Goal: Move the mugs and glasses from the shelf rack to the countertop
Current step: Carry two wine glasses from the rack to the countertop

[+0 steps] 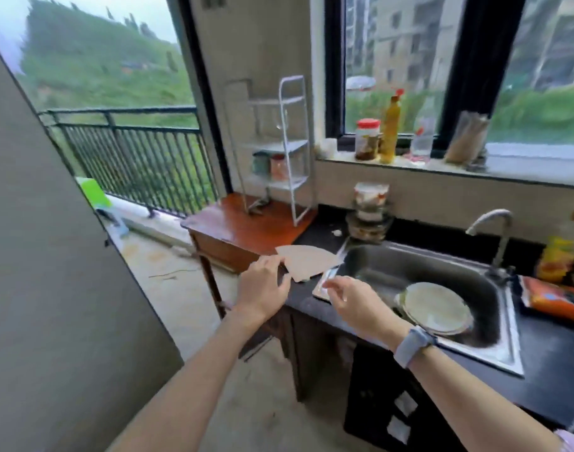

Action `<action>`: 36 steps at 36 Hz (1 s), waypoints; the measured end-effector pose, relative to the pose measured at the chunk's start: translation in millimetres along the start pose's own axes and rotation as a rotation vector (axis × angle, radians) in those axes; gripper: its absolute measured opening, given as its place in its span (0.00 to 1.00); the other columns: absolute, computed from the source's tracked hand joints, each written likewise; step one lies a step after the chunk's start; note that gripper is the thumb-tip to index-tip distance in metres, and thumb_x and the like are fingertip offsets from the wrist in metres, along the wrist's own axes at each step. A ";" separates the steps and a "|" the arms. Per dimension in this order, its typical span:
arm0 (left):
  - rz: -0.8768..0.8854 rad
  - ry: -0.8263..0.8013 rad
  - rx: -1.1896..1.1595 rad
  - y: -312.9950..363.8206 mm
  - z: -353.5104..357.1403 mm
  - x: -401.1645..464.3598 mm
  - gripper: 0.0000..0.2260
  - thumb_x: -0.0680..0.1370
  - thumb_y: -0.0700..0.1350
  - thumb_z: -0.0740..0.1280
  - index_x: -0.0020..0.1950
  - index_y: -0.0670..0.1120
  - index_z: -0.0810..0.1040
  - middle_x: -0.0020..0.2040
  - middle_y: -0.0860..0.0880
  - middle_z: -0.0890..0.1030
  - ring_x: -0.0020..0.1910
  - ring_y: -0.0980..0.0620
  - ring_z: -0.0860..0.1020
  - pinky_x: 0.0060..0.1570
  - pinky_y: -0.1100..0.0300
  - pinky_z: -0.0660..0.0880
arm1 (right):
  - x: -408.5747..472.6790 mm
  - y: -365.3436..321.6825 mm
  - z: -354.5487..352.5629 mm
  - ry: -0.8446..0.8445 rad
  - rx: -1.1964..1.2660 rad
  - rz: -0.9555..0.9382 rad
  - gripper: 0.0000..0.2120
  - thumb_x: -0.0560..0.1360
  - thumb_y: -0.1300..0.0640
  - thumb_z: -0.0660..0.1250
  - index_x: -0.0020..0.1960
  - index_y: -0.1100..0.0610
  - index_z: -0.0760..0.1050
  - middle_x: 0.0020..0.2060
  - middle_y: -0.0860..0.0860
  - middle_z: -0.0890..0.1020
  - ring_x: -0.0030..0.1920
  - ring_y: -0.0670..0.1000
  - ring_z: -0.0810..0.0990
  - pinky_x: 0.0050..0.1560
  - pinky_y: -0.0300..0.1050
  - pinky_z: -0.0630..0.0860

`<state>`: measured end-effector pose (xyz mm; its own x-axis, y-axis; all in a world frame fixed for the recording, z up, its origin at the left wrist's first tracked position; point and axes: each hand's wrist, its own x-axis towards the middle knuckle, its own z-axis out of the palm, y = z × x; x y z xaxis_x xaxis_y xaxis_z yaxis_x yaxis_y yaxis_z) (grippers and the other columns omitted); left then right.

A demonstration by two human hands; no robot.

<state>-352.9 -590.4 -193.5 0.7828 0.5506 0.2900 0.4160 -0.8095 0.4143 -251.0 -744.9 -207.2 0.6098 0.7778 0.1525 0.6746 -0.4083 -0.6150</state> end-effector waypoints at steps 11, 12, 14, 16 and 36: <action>-0.115 0.101 -0.069 -133.4 -37.8 159.9 0.16 0.77 0.46 0.61 0.64 0.45 0.71 0.62 0.43 0.76 0.61 0.44 0.73 0.61 0.47 0.71 | 224.6 -54.2 59.6 -0.005 0.074 -0.079 0.13 0.77 0.57 0.57 0.57 0.56 0.76 0.55 0.55 0.82 0.56 0.54 0.78 0.59 0.45 0.72; -0.108 0.105 -0.081 -141.4 -37.1 183.1 0.16 0.77 0.45 0.61 0.64 0.45 0.71 0.62 0.43 0.75 0.61 0.44 0.74 0.61 0.48 0.72 | 247.8 -53.7 61.1 0.010 0.085 -0.072 0.13 0.77 0.57 0.57 0.57 0.56 0.76 0.54 0.55 0.82 0.56 0.54 0.78 0.59 0.45 0.73; -0.093 0.113 -0.106 -154.3 -36.2 231.6 0.15 0.77 0.45 0.61 0.63 0.44 0.72 0.62 0.43 0.76 0.60 0.44 0.74 0.61 0.49 0.72 | 295.4 -51.1 61.3 0.044 0.111 -0.060 0.13 0.77 0.57 0.57 0.58 0.57 0.76 0.51 0.53 0.82 0.51 0.52 0.79 0.54 0.43 0.74; -0.082 0.123 -0.133 -164.9 -35.8 280.5 0.15 0.77 0.44 0.62 0.63 0.44 0.72 0.62 0.43 0.76 0.59 0.45 0.75 0.60 0.51 0.72 | 343.1 -48.2 58.2 0.093 0.139 -0.061 0.14 0.77 0.57 0.57 0.59 0.57 0.75 0.46 0.51 0.81 0.42 0.48 0.76 0.46 0.41 0.71; 0.015 0.104 -0.489 -276.7 32.1 633.6 0.22 0.77 0.47 0.63 0.70 0.44 0.64 0.67 0.43 0.70 0.63 0.45 0.72 0.63 0.52 0.70 | 683.3 -34.5 79.6 0.571 0.259 0.255 0.26 0.77 0.60 0.58 0.72 0.65 0.54 0.70 0.63 0.64 0.71 0.59 0.62 0.71 0.49 0.58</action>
<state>42.8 -24.1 -152.1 0.7262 0.5772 0.3734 0.1200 -0.6412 0.7580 109.3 -161.4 -143.3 0.9087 0.2689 0.3193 0.4026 -0.3621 -0.8407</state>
